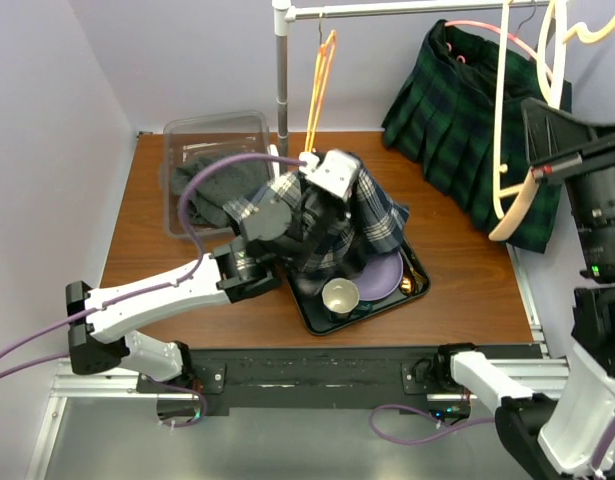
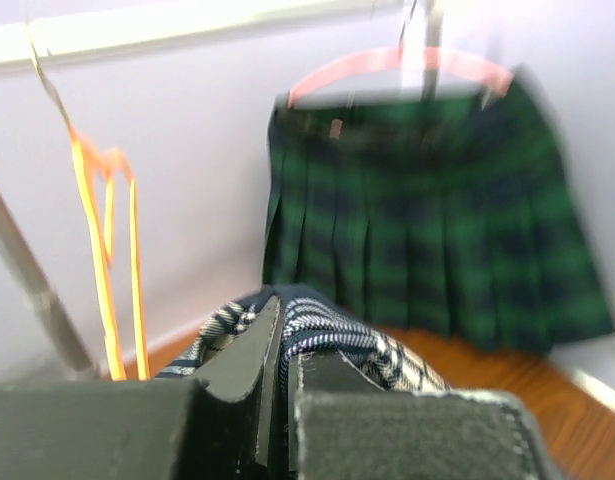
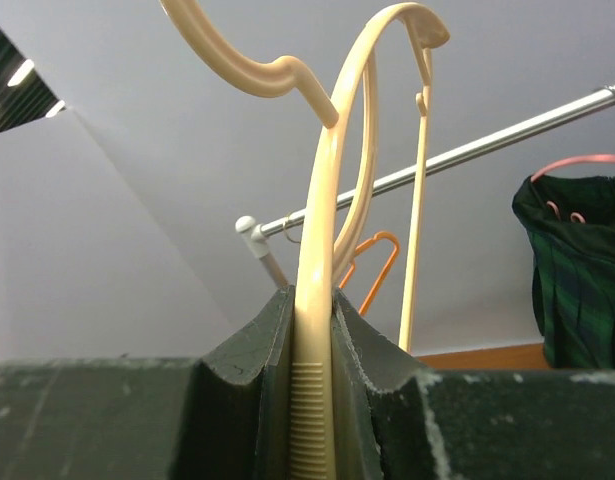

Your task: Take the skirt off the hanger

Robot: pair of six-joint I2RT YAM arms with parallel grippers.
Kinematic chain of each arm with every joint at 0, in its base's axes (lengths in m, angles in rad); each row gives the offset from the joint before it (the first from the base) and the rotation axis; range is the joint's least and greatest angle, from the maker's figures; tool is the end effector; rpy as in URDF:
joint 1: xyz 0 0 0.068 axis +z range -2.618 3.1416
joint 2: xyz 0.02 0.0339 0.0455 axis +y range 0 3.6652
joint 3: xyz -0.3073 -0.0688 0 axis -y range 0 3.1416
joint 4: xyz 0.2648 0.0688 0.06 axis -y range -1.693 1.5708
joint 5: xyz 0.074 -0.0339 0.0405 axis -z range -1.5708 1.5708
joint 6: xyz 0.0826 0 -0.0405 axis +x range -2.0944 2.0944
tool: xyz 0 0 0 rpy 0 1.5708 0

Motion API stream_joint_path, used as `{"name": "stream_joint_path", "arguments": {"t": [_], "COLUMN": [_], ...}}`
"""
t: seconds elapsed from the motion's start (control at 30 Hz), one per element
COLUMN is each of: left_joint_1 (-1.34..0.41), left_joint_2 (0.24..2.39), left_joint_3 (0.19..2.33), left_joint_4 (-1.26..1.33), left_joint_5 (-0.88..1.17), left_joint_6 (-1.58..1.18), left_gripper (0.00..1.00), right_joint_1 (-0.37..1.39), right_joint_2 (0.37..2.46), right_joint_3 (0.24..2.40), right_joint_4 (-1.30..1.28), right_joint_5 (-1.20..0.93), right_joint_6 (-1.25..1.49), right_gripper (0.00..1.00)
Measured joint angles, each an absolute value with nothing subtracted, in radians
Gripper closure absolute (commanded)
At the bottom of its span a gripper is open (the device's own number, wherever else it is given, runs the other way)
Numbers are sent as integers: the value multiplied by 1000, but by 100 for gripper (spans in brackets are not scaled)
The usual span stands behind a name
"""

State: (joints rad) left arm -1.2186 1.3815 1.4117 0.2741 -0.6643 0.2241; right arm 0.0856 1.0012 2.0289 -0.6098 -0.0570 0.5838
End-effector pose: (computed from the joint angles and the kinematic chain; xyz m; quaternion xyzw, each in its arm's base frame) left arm 0.1712 -0.3182 0.5249 0.1721 0.5937 -0.1939 0.7618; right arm 0.0821 0.0118 0.6935 0.1112 0.5339 0.2900 0.7865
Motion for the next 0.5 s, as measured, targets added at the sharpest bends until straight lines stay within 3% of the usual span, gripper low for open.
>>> {"name": "stream_joint_path", "arguments": {"t": [0.17, 0.5], "left_joint_1": [-1220, -1220], "left_joint_2": [1444, 1553], "left_joint_3": [1698, 1993], "left_joint_4": [229, 296], "left_joint_5": [-583, -524], "left_joint_6": [253, 360], "left_gripper": [100, 100], "right_joint_1": [86, 86], "right_joint_2": [961, 947], "right_joint_3": [2008, 1834], "right_joint_4": [-601, -582], "right_joint_5": [-101, -170], "right_joint_6": [532, 488], "right_gripper": [100, 100]}}
